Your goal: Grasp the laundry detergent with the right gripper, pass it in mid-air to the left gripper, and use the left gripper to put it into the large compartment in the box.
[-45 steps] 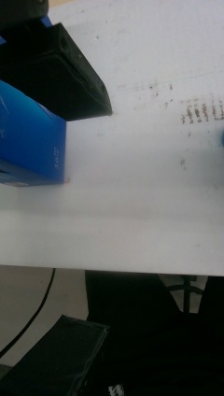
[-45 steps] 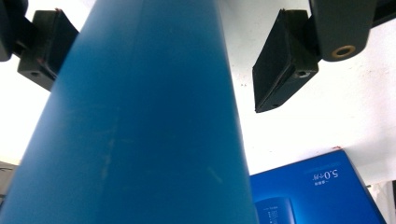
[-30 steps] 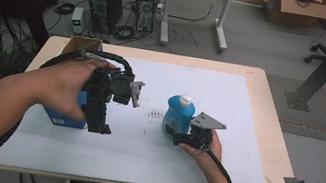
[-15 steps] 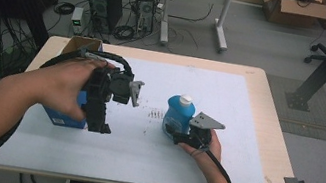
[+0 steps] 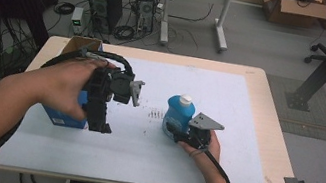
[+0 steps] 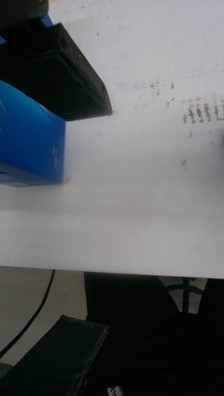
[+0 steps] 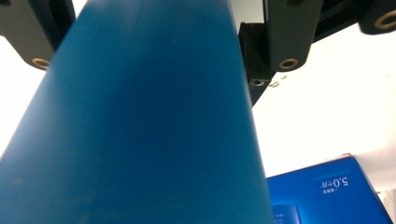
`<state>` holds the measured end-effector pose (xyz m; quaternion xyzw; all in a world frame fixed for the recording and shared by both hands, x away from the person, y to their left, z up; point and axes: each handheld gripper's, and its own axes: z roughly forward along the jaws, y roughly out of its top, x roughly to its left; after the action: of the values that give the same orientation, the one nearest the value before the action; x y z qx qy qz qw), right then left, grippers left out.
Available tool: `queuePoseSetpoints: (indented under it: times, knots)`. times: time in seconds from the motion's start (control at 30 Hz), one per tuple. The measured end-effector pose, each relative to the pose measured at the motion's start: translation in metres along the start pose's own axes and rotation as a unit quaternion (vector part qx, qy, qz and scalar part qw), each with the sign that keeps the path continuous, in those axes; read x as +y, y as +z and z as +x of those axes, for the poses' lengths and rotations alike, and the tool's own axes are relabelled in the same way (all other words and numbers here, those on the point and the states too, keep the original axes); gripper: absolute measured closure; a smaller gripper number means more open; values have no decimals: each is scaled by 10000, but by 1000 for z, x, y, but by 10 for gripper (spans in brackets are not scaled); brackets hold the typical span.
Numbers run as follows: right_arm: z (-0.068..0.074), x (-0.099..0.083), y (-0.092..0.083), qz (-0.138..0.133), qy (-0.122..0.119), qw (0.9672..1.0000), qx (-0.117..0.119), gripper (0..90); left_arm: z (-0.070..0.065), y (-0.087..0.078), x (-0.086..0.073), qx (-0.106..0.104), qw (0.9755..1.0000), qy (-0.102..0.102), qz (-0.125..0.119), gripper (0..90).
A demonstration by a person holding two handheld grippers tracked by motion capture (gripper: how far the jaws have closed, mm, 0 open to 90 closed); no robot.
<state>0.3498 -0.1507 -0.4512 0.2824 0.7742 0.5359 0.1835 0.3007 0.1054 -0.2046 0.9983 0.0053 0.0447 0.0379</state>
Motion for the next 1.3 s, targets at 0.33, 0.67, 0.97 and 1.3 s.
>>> queuePoseSetpoints:
  times: [0.33, 0.67, 0.97, 1.3]
  knots:
    - [-2, 2, 0, 63, 48, 10000, 59, 442, 1, 4, 3, -55, 10000, 7, 12, 2]
    - [-4, 26, -12, -158, -183, 9994, 251, 446, 3, 2, 1, -40, 10000, -11, -26, 2]
    - [-3, 69, -47, -240, -845, 9913, 985, 445, 5, -2, 5, -13, 10000, 9, -34, 2]
    - [5, 84, -71, -84, -1267, 9761, 1766, 445, 8, -4, 13, -24, 10000, 63, -14, 2]
